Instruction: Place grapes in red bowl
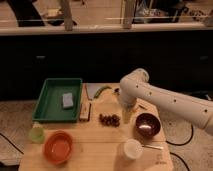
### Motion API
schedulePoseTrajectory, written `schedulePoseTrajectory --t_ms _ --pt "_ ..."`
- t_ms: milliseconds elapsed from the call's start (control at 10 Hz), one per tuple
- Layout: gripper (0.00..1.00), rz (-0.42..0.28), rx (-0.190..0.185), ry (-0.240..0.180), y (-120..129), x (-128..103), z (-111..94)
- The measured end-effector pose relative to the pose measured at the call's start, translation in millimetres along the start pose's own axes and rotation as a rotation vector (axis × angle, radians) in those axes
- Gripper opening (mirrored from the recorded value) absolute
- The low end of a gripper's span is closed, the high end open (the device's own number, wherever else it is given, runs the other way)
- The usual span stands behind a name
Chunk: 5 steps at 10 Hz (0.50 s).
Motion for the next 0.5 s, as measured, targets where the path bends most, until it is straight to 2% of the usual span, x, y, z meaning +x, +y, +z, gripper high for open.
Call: schedulePoseTrajectory --t_ms 500 --pt "0.8 -0.003 -0.018 -0.027 0.0 -6.2 19.1"
